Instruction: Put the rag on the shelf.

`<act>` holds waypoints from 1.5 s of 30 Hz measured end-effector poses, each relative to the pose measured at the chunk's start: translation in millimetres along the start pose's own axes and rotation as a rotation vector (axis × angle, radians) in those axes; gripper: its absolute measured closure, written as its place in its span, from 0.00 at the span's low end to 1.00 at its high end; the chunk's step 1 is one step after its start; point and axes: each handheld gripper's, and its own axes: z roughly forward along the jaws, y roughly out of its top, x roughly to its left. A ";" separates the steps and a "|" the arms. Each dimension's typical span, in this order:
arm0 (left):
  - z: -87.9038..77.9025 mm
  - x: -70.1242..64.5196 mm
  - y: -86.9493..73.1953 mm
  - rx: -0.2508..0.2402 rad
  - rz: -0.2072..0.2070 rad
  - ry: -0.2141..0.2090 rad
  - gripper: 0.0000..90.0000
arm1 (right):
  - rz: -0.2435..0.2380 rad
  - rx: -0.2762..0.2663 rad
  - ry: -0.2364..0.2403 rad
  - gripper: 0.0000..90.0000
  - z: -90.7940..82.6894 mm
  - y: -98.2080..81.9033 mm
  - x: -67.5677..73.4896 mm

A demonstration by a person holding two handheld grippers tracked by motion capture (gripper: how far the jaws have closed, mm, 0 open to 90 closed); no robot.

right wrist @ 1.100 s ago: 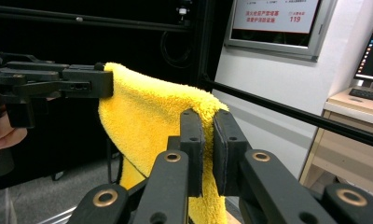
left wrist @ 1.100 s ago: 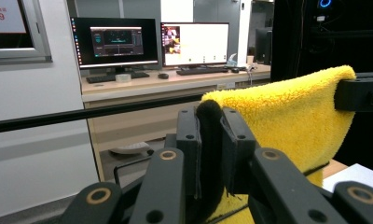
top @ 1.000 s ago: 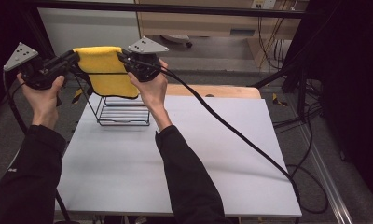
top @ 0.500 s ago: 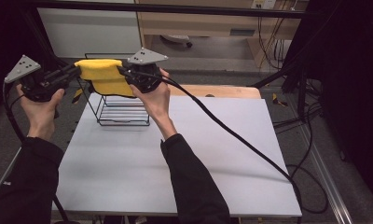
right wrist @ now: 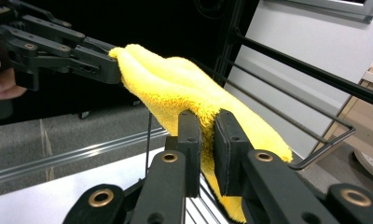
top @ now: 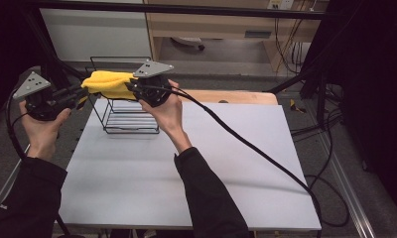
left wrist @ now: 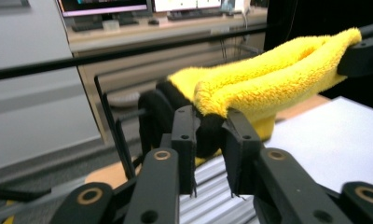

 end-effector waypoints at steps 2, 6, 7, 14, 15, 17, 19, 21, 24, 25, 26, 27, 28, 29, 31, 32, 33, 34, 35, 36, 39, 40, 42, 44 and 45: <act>-2.8 1.8 0.5 0.014 -0.015 -0.011 0.78 | 0.001 0.007 0.004 0.91 1.2 -2.8 0.6; -13.5 6.4 7.1 -0.003 -0.020 -0.008 0.72 | 0.001 0.009 0.009 0.91 1.8 -5.7 1.1; -15.8 7.2 9.0 -0.015 -0.026 -0.009 0.71 | -0.001 0.010 0.008 0.91 1.8 -6.4 1.3; -14.7 2.6 21.8 -0.015 -0.041 -0.033 0.89 | -0.024 0.032 0.012 0.90 5.1 -14.0 5.0; -10.5 0.1 21.7 0.001 -0.034 -0.032 0.89 | -0.024 0.032 0.012 0.90 5.1 -14.0 5.0; -0.8 -3.7 20.3 0.032 -0.027 -0.033 0.93 | -0.021 0.035 0.015 0.90 5.4 -16.1 4.6; 8.9 -5.9 17.6 0.060 -0.028 -0.040 0.98 | -0.020 0.037 0.018 0.90 5.0 -19.8 4.1; 17.4 -7.6 13.7 0.087 -0.026 -0.040 0.99 | -0.025 0.042 0.019 0.90 4.9 -21.1 4.1; 25.2 -9.1 8.5 0.112 -0.022 -0.038 1.00 | -0.023 0.049 0.023 0.89 5.0 -26.1 3.3; 26.7 -9.3 7.2 0.117 -0.021 -0.036 1.00 | -0.019 0.049 0.025 0.88 5.1 -27.4 2.9; 28.5 -9.5 5.4 0.120 -0.025 -0.036 1.00 | -0.017 0.051 0.026 0.87 5.0 -28.1 2.7; 30.2 -9.3 3.9 0.125 -0.026 -0.035 1.00 | -0.014 0.055 0.028 0.86 4.9 -28.7 2.7; 31.6 -9.1 2.5 0.129 -0.025 -0.033 1.00 | -0.012 0.057 0.031 0.85 4.5 -28.6 2.9; 32.8 -8.8 1.3 0.132 -0.027 -0.032 1.00 | -0.008 0.057 0.035 0.82 3.8 -27.9 3.2; 34.9 -8.2 -0.7 0.137 -0.029 -0.030 1.00 | 0.021 0.050 0.053 0.78 1.8 -25.2 3.6; 35.9 -8.2 -1.5 0.141 -0.028 -0.028 1.00 | 0.034 0.044 0.060 0.76 1.0 -24.1 3.5; 36.9 -8.2 -2.4 0.145 -0.025 -0.026 1.00 | 0.050 0.034 0.066 0.73 -0.1 -22.3 3.4; 38.0 -8.6 -3.2 0.149 -0.022 -0.024 1.00 | 0.054 0.024 0.064 0.73 -0.8 -20.3 3.0; 39.0 -9.1 -4.0 0.154 -0.018 -0.021 1.00 | 0.054 0.021 0.060 0.73 -1.0 -18.1 2.7; 40.4 -9.9 -4.9 0.160 -0.014 -0.018 1.00 | 0.056 0.021 0.059 0.75 -0.5 -16.3 2.3; 43.6 -10.8 -7.1 0.172 -0.005 -0.010 1.00 | 0.091 0.048 0.076 0.90 6.0 -17.3 -0.2; 44.4 -10.6 -7.9 0.171 -0.007 -0.008 1.00 | 0.107 0.062 0.076 0.93 9.3 -20.2 -1.0; 45.8 -9.9 -9.4 0.171 -0.005 -0.006 1.00 | 0.120 0.098 0.066 0.98 16.8 -28.6 -1.4; 47.6 -8.7 -11.1 0.172 -0.011 -0.006 1.00 | 0.122 0.121 0.051 1.00 23.1 -36.0 -1.0; 48.7 -8.0 -11.9 0.174 -0.012 -0.004 1.00 | 0.121 0.130 0.041 1.00 25.7 -39.2 -1.1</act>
